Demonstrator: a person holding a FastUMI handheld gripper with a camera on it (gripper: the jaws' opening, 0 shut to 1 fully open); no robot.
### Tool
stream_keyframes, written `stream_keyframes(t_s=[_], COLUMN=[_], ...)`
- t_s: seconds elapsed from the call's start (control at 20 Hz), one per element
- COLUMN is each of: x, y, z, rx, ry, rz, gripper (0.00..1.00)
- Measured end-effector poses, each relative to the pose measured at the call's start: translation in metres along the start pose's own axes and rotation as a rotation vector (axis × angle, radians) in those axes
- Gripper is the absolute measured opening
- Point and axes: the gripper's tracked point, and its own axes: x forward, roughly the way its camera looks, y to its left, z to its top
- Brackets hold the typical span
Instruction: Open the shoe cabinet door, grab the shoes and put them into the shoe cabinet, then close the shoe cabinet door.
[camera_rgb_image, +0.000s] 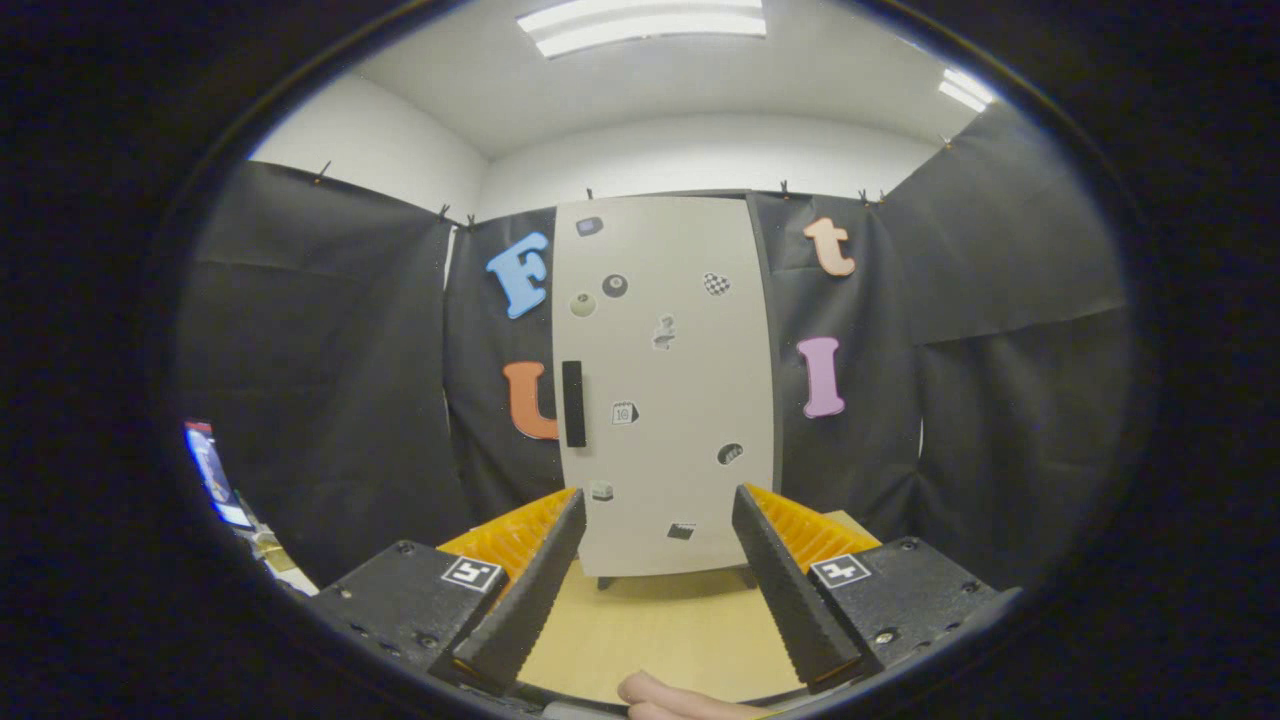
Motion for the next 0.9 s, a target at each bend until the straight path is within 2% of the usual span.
stream_keyframes(t_s=[0.9], x=[-0.024], y=[-0.015], z=[-0.010], rx=[-0.015], ry=[0.006], rz=[-0.008], gripper=[0.97])
